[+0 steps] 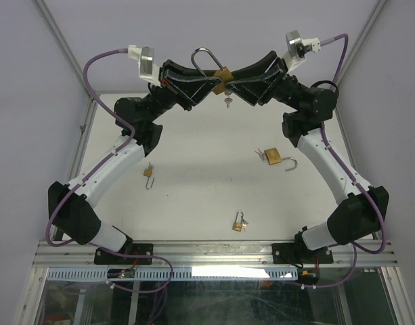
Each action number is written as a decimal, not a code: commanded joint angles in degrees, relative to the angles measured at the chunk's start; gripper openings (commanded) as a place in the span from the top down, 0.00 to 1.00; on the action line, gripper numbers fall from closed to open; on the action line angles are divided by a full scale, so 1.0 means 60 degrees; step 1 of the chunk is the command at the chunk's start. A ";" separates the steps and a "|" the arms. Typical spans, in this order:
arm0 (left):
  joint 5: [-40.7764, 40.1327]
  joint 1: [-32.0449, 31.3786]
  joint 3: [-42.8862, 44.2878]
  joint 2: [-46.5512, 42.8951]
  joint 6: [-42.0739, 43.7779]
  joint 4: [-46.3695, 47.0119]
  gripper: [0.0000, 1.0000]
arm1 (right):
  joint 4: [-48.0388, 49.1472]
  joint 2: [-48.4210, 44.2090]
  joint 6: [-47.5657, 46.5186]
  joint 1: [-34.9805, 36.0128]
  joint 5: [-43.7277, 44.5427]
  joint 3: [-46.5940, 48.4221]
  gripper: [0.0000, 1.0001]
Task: Unlock with the key
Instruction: Unlock the lock.
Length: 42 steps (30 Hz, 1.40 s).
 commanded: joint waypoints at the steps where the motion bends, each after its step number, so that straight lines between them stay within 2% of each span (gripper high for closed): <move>1: -0.0115 -0.0054 0.0198 -0.0403 0.0094 0.0744 1.00 | -0.0161 -0.0616 -0.0050 -0.0125 -0.0246 0.0059 0.60; 3: -0.0086 -0.0066 0.0200 -0.0415 0.0095 0.0692 1.00 | -0.0227 -0.0711 -0.0066 -0.0157 -0.0230 -0.0019 0.71; 6: -0.0053 -0.0062 0.0177 -0.0410 0.0041 0.0612 1.00 | -0.0269 -0.0780 -0.0090 -0.0159 -0.0190 0.0010 1.00; 12: -0.0295 -0.0106 0.0108 -0.0405 0.0008 0.0392 1.00 | 0.0076 -0.0818 0.0170 -0.0148 0.0347 -0.0150 1.00; 14: -0.0578 -0.0178 -0.0006 -0.0414 -0.0007 0.0346 0.80 | 0.0546 -0.0732 0.0437 -0.0107 0.0740 -0.0223 1.00; 16: -0.0682 -0.0294 -0.0115 -0.0409 0.0111 0.0363 0.70 | 0.0825 -0.0637 0.0652 -0.0064 0.1053 -0.0189 1.00; 19: -0.0614 -0.0418 -0.0199 -0.0393 0.0133 0.0427 0.48 | 0.1146 -0.0563 0.0687 0.0021 0.1493 -0.0170 1.00; 20: -0.0652 -0.0422 -0.0236 -0.0373 0.0081 0.0369 0.45 | 0.1250 -0.0562 0.0710 0.0017 0.1610 -0.0162 1.00; 22: -0.0709 -0.0430 -0.0361 -0.0381 0.0017 0.0261 0.54 | 0.1406 -0.0544 0.0689 0.0033 0.1739 -0.0132 1.00; 23: -0.0713 -0.0433 -0.0428 -0.0393 -0.0021 0.0244 0.54 | 0.1407 -0.0534 0.0696 0.0037 0.1791 -0.0110 1.00; 26: -0.0794 -0.0431 -0.0504 -0.0396 -0.0127 0.0350 0.40 | 0.1464 -0.0525 0.0687 0.0049 0.2008 -0.0164 1.00; 27: -0.0806 -0.0431 -0.0484 -0.0373 -0.0125 0.0401 0.41 | 0.1477 -0.0504 0.0692 0.0063 0.2038 -0.0169 1.00; 30: -0.0999 -0.0425 -0.0475 -0.0368 -0.0200 0.0493 0.53 | 0.1598 -0.0385 0.0733 0.0103 0.1962 -0.0080 1.00; 36: -0.1082 -0.0431 -0.0353 -0.0336 -0.0185 0.0896 0.47 | 0.1634 -0.0308 0.0736 0.0124 0.1960 -0.0172 1.00; 39: -0.1064 -0.0443 -0.0241 -0.0245 -0.0289 0.1023 0.51 | 0.1748 -0.0230 0.0828 0.0119 0.1936 -0.0141 1.00; 42: -0.1027 -0.0488 -0.0079 -0.0140 -0.0322 0.1109 0.65 | 0.1727 -0.0185 0.0822 0.0122 0.1863 -0.0098 1.00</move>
